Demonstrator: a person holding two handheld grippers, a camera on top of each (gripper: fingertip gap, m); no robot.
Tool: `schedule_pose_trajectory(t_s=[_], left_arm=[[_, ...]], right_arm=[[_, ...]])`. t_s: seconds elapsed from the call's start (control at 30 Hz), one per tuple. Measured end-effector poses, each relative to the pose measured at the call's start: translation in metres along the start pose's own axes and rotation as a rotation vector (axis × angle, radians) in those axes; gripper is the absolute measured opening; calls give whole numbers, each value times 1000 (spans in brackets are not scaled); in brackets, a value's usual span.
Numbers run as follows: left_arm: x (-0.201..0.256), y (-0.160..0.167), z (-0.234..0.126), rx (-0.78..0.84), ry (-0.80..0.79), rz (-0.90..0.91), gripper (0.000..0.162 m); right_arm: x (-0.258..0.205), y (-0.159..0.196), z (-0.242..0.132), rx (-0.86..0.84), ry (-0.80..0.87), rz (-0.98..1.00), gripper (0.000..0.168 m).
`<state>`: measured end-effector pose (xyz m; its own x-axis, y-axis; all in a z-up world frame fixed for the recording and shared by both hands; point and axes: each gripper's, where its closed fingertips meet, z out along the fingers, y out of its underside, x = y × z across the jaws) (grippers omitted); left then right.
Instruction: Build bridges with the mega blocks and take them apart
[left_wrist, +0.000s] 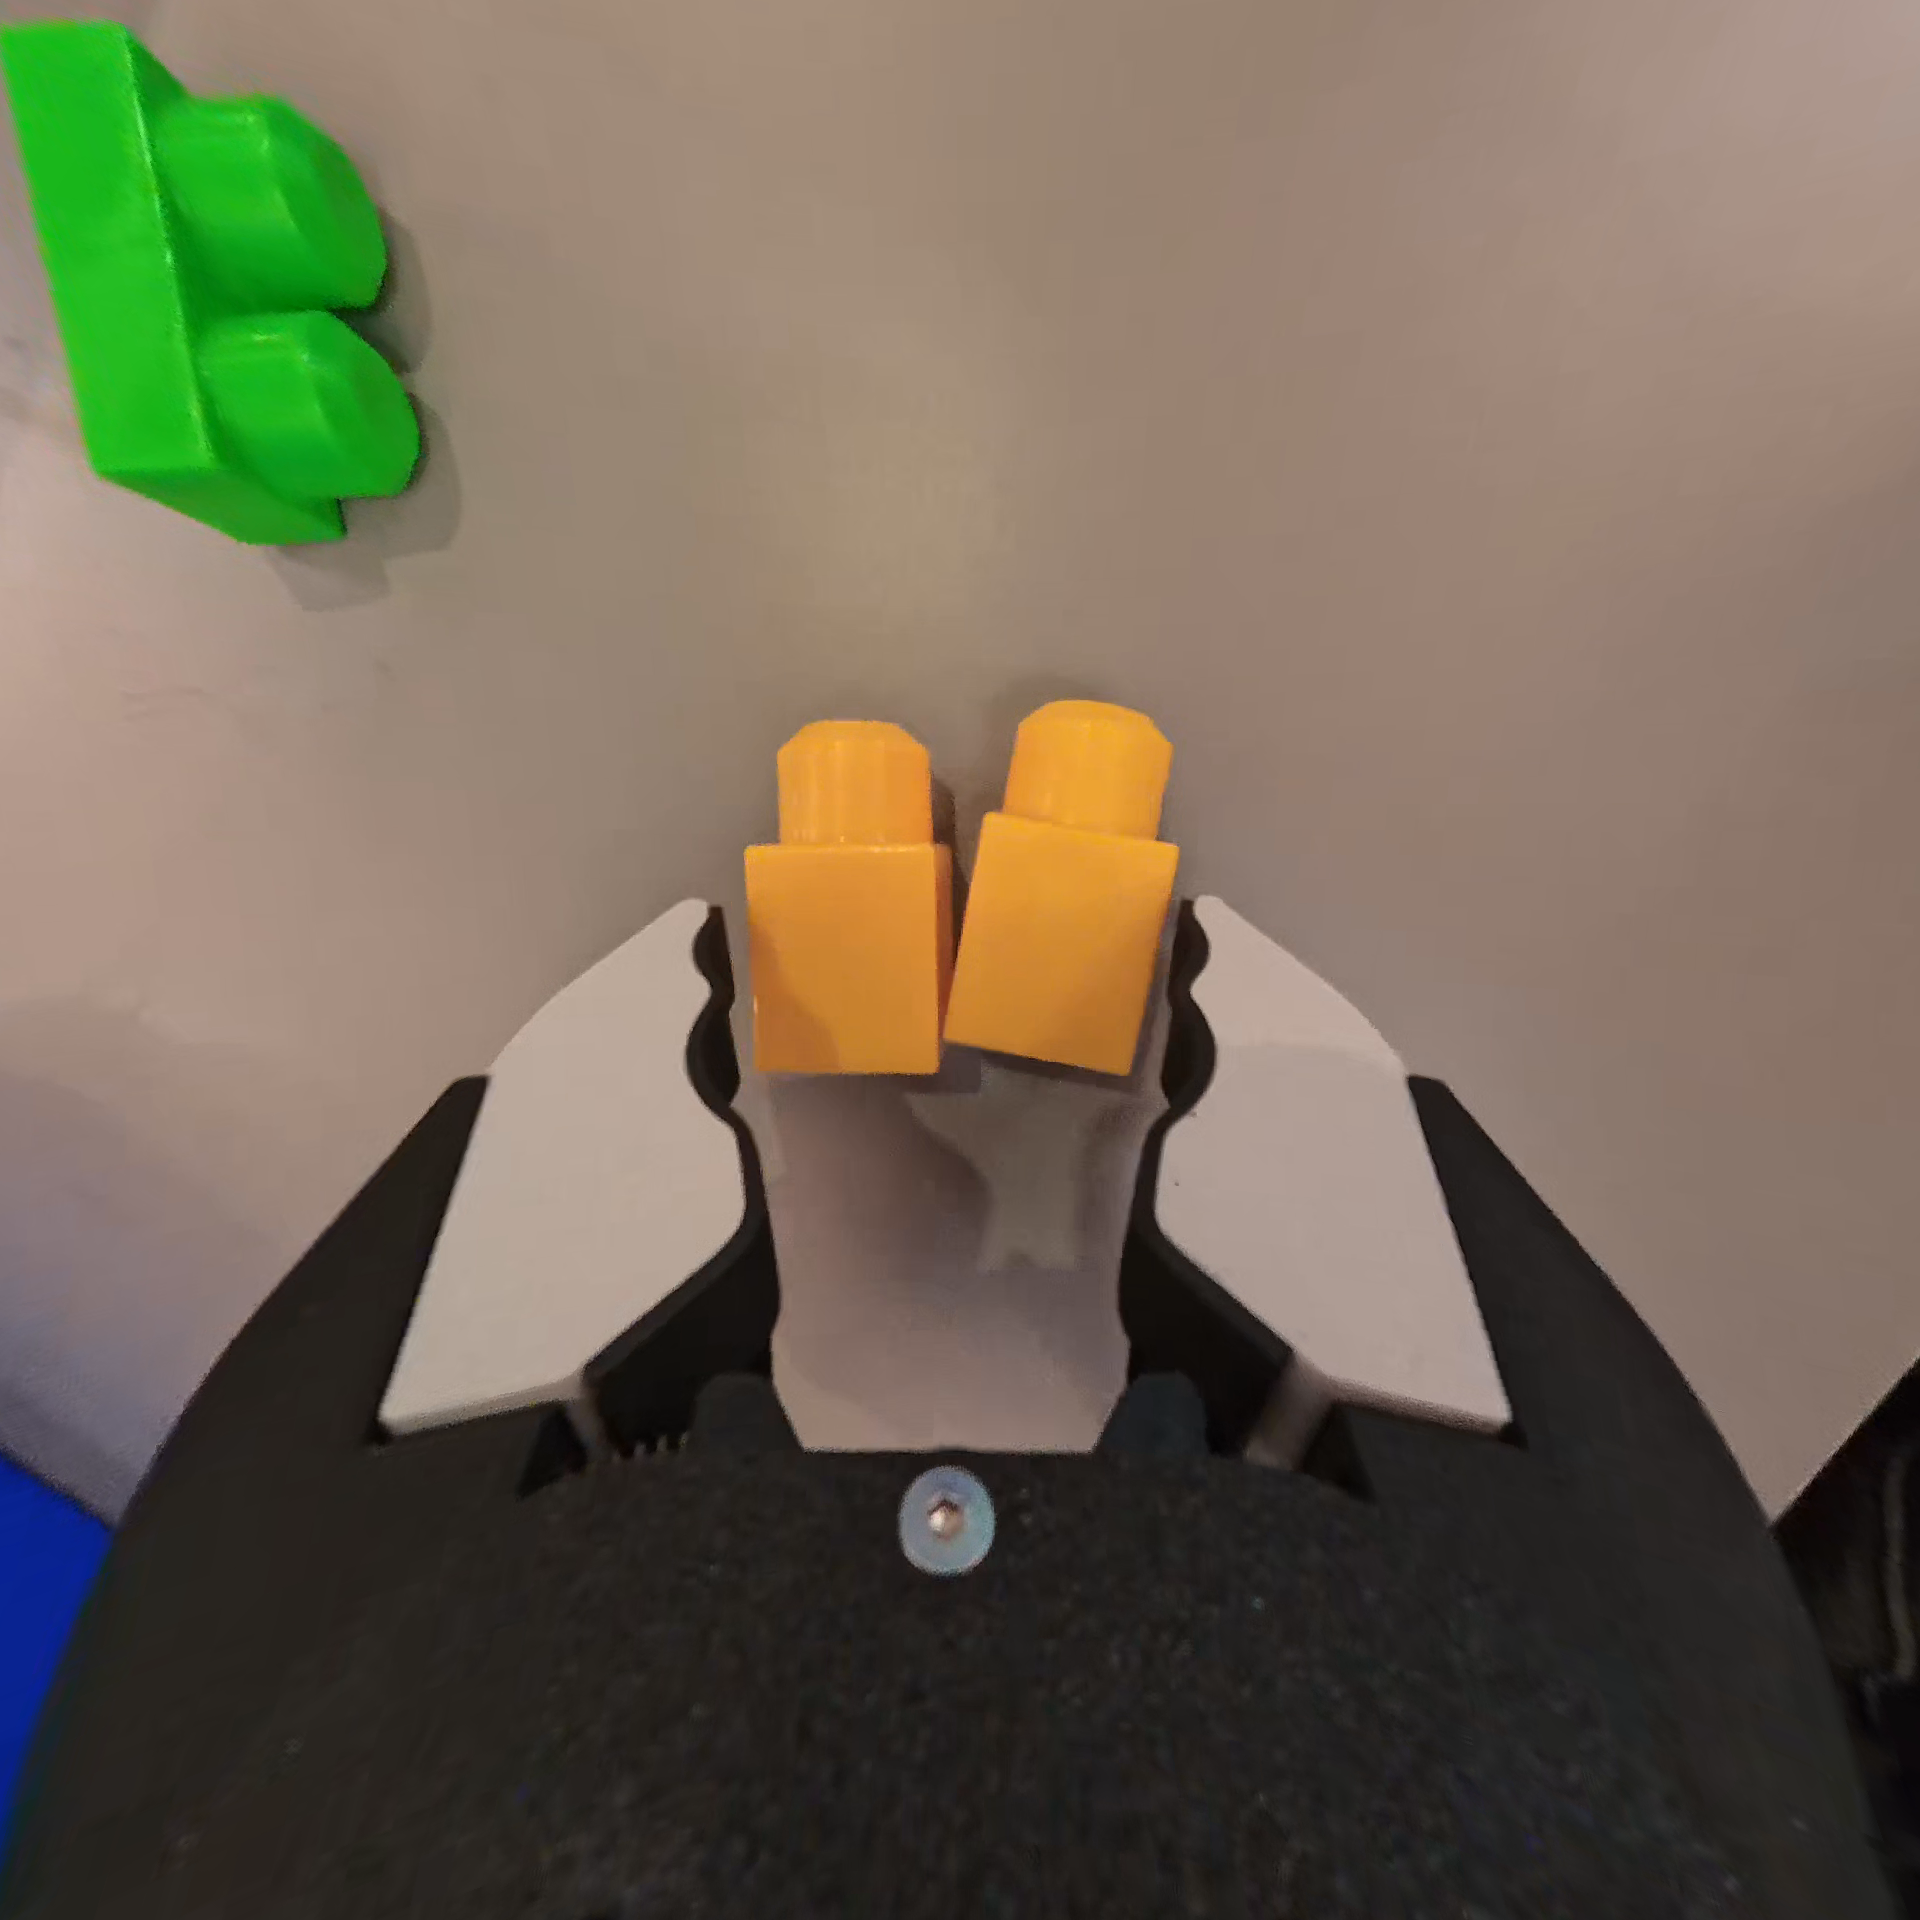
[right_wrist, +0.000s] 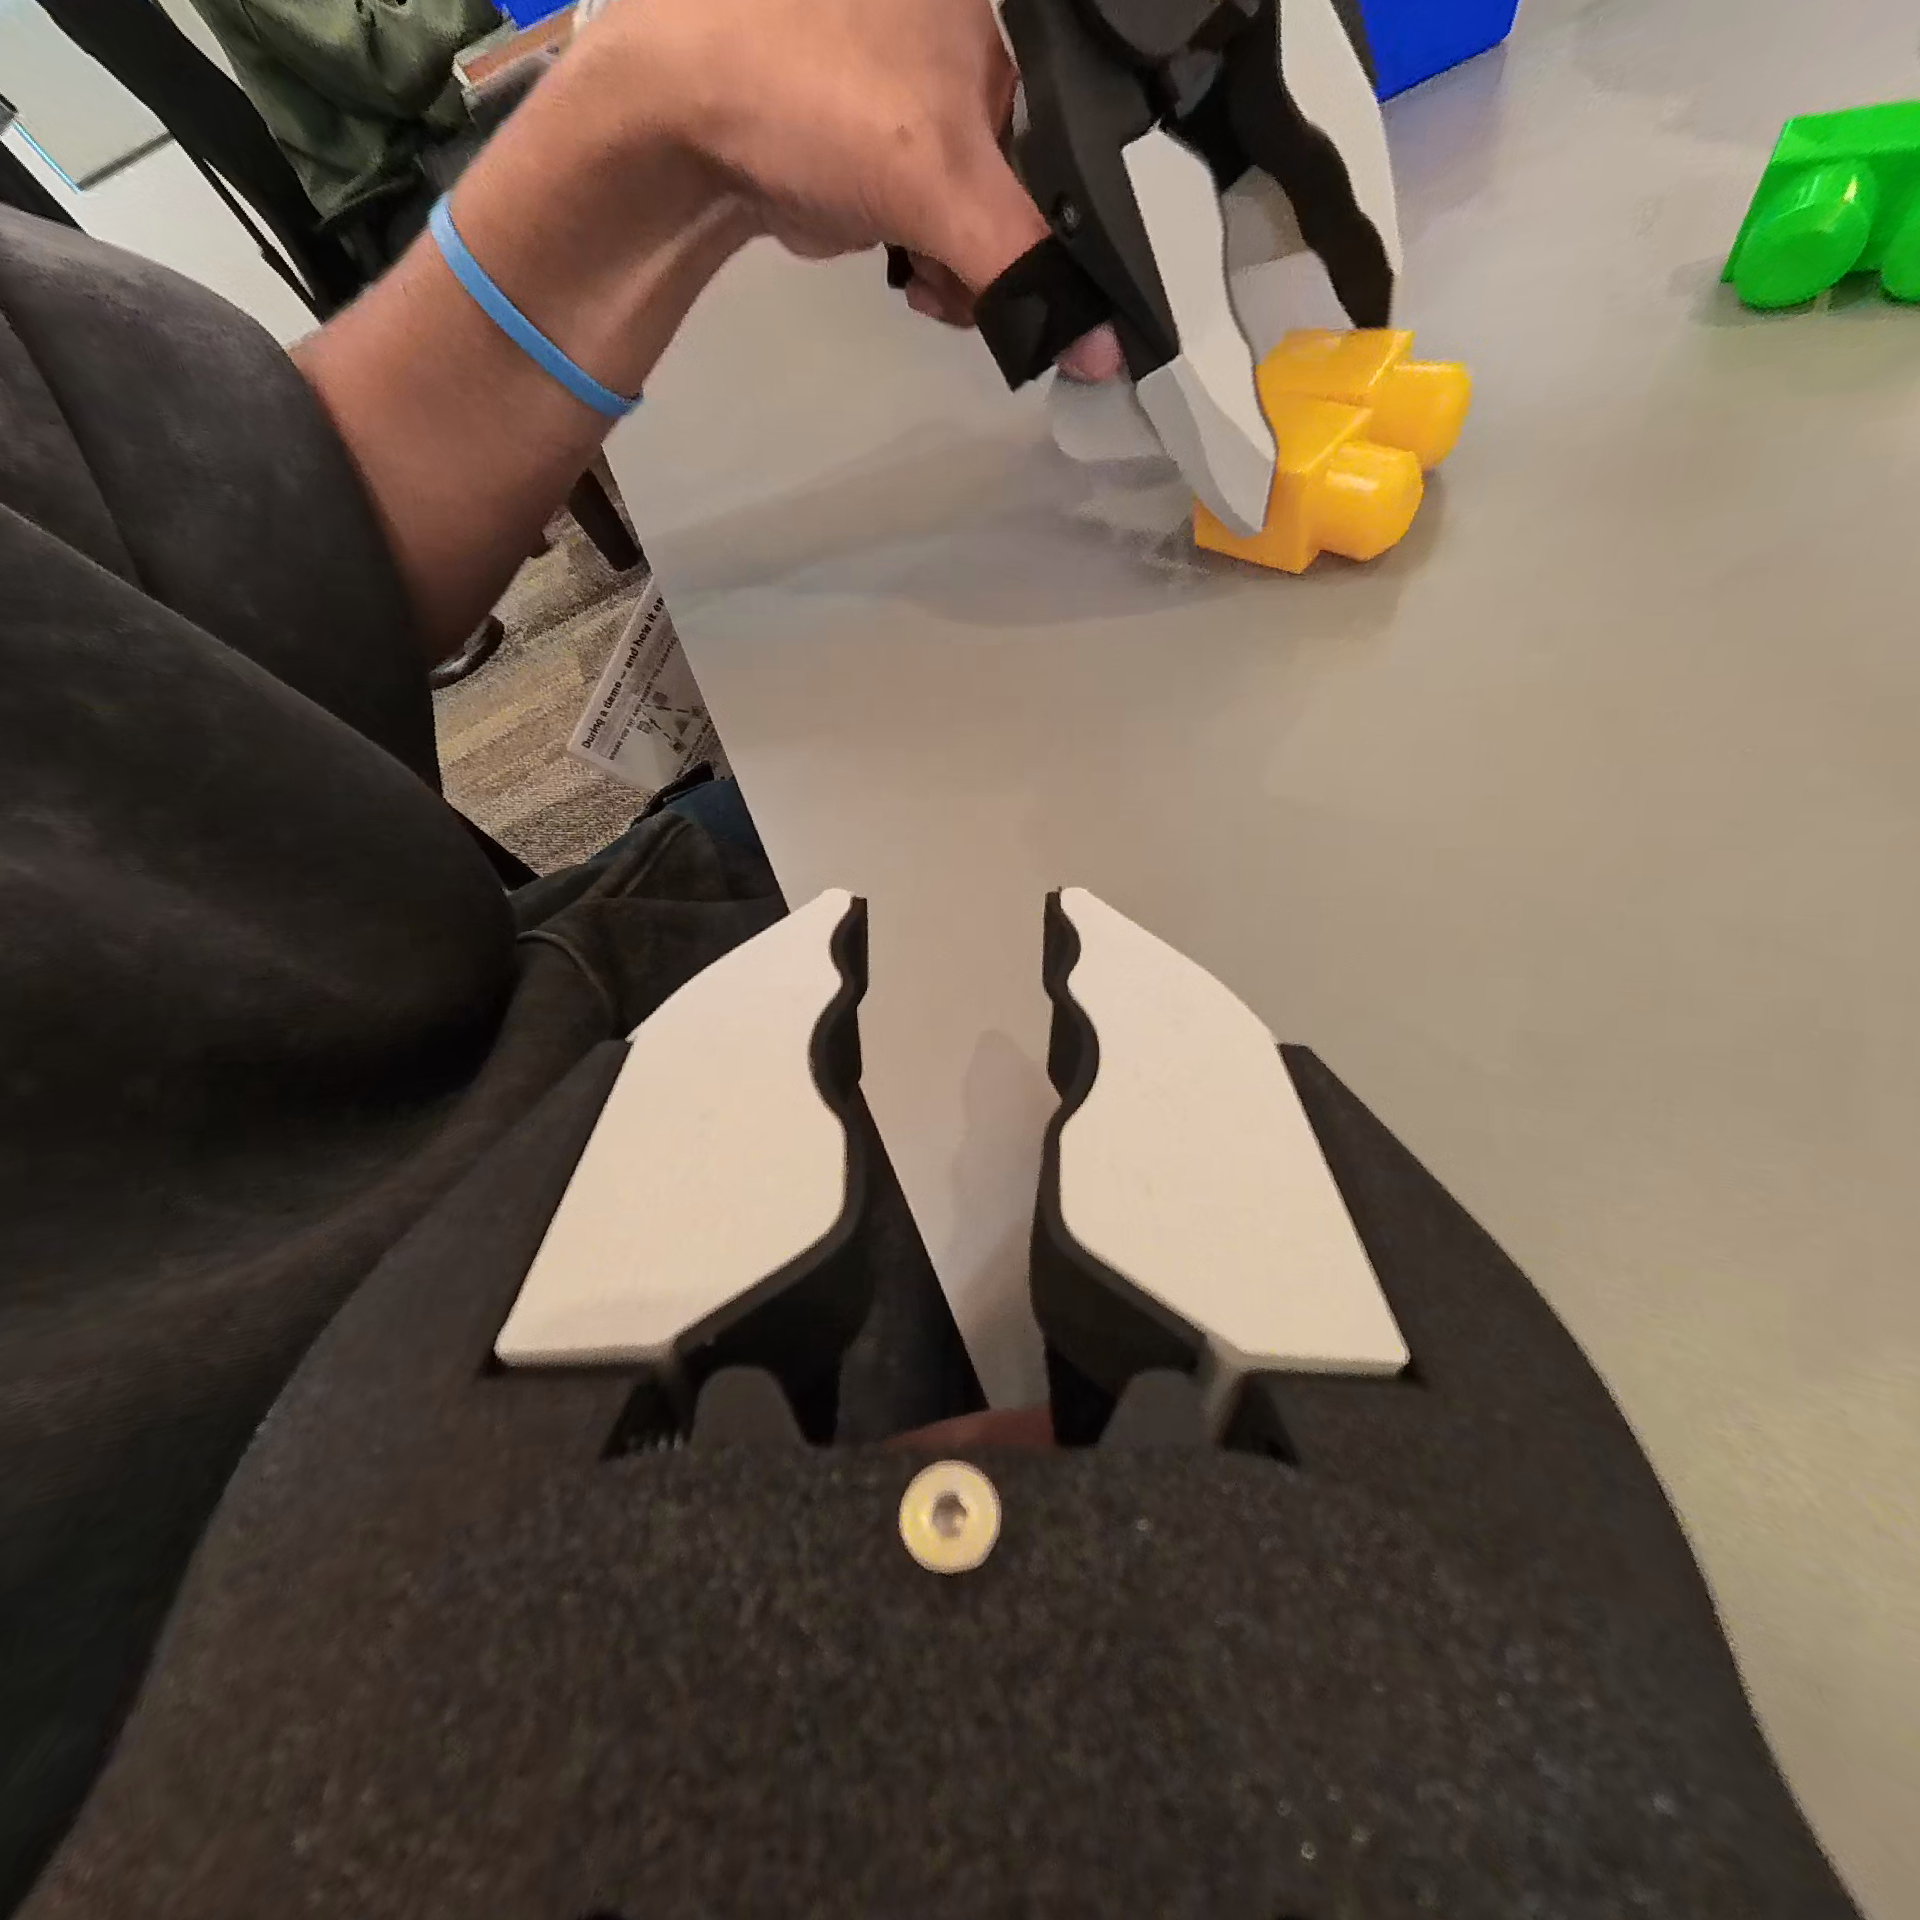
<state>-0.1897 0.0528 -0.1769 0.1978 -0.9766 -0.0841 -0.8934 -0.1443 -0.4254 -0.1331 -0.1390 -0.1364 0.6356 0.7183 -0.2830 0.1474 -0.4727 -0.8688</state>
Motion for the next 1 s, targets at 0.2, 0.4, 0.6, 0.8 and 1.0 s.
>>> schedule_pose_trajectory(t_s=[0.2,0.4,0.6,0.8,1.0], left_arm=[[0,8,2,-110,0,26,84],[6,15,11,-220,70,64,88],[12,17,15,-299,104,41,101],[12,18,12,-302,104,10,98],[3,20,11,-309,66,-24,80]], right_arm=[[-4,3,2,-20,-8,-16,32],[-6,2,1,-22,-14,-20,32],[-9,1,0,-22,-21,-27,32],[-10,1,0,-22,-27,-28,32],[-11,-1,-1,-19,-26,-30,32]])
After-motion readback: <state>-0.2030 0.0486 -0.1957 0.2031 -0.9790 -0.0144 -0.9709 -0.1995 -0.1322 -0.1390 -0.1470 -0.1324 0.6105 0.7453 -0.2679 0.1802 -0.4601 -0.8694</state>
